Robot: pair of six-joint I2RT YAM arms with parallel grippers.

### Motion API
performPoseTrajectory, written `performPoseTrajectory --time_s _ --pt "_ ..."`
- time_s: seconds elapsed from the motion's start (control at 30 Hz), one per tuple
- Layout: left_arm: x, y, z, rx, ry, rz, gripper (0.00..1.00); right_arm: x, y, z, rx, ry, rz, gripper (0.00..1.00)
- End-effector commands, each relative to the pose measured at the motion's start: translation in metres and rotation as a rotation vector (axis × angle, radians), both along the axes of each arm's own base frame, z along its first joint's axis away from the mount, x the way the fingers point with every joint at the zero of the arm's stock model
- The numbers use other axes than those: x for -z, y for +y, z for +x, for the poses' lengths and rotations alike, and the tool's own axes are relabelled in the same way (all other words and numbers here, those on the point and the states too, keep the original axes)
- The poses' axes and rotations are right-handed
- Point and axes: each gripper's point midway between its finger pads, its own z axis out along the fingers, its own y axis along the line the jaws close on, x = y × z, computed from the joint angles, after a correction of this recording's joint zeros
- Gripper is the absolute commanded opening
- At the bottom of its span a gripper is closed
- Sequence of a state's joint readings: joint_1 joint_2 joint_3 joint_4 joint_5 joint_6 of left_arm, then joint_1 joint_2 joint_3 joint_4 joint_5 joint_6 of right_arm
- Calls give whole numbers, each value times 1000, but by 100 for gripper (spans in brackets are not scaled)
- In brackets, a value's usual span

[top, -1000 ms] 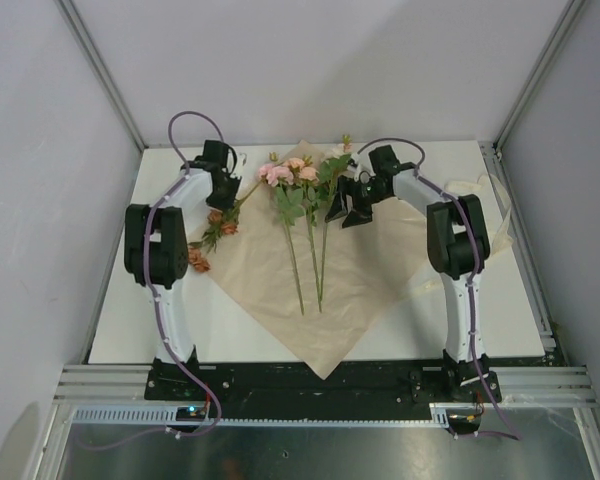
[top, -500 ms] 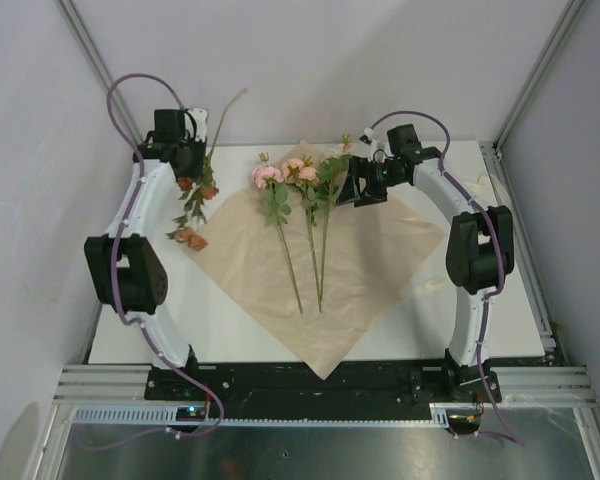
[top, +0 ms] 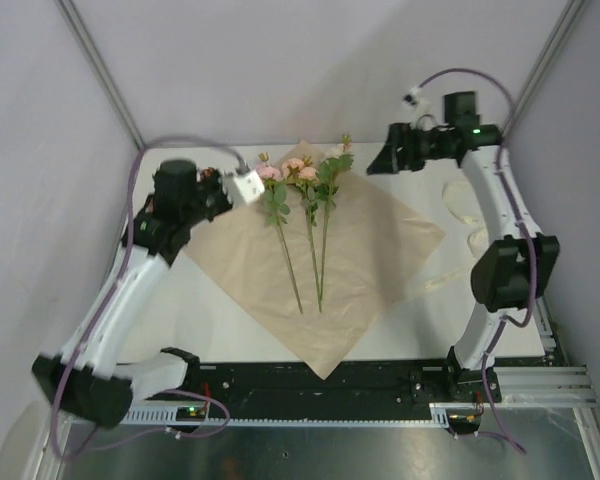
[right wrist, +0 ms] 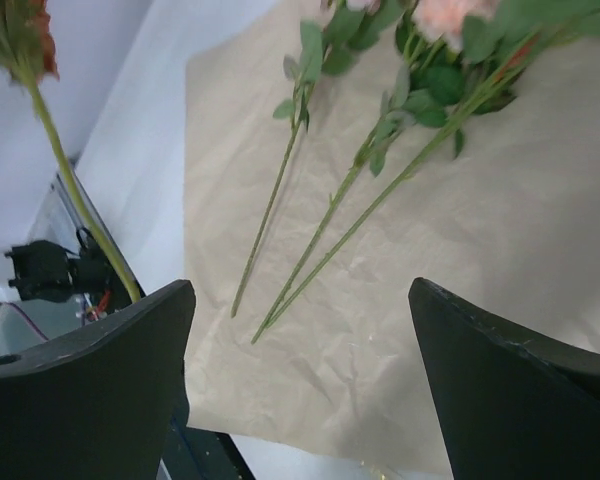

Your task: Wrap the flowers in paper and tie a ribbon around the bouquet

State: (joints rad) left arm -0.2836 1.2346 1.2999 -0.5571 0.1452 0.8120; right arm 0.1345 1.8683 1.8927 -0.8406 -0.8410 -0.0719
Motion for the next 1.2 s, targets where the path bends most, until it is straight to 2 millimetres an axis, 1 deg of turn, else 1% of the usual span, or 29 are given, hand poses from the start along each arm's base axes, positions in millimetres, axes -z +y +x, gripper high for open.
performPoseTrajectory --time_s 0.0,0.03,0.07,0.13,0.17,0.23,0.27,0.33,0.4,0.47,0.53,0.67,0.73,0.8,0.87,0.93,0.97,1.0,1.03,1.07,1.1,1.13,1.17 --pt "-45 -23 -43 379 -488 362 0 -58 -32 -22 -8 -28 117 95" --pt "-49 -31 -56 458 -588 430 0 -60 -29 -29 -28 2 140 95" --pt "-43 -40 -66 533 -648 474 0 -61 -24 -37 -45 43 158 94" --pt "-36 -56 -84 660 -761 552 0 -60 -4 -59 -105 123 194 92" --pt "-33 -64 -92 712 -805 576 0 -57 10 -71 -139 153 200 92" --pt "-31 -78 -102 787 -869 602 0 -49 37 -98 -208 193 198 91" --pt "-32 -83 -106 814 -894 608 0 -43 53 -115 -258 217 188 91" --pt "-33 -93 -112 857 -932 612 0 -32 79 -144 -343 249 167 90" --pt "-31 -102 -118 897 -961 615 0 -22 100 -165 -410 264 142 89" --pt "-29 -109 -123 933 -978 611 0 -16 116 -181 -459 281 133 88" --pt "-27 -114 -126 958 -986 602 0 -12 129 -192 -500 287 128 87" --pt "-23 -122 -129 989 -985 584 0 1 147 -205 -540 277 111 84" --pt "-21 -124 -131 1002 -981 572 0 3 154 -204 -548 264 115 79" --pt "-19 -126 -132 1007 -973 561 0 2 160 -203 -552 253 124 70" --pt "-16 -127 -131 1007 -955 550 0 1 164 -200 -555 246 136 53" --pt "-14 -126 -128 991 -922 529 2 0 166 -198 -560 242 147 29" --pt "-14 -124 -125 968 -896 517 10 -1 166 -197 -557 242 152 14" --pt "-15 -122 -120 928 -844 469 32 -2 166 -194 -550 232 158 7" --pt "-20 -118 -114 863 -787 415 51 -1 164 -190 -531 238 163 4" --pt "-27 -110 -103 748 -700 318 71 -3 163 -183 -502 235 178 2" --pt "-34 -103 -93 643 -625 224 83 -1 159 -174 -462 233 189 1" --pt "-42 -92 -78 492 -528 104 89 1 155 -165 -417 239 209 0" --pt "-46 -82 -65 373 -456 6 93 3 148 -151 -360 234 223 0"
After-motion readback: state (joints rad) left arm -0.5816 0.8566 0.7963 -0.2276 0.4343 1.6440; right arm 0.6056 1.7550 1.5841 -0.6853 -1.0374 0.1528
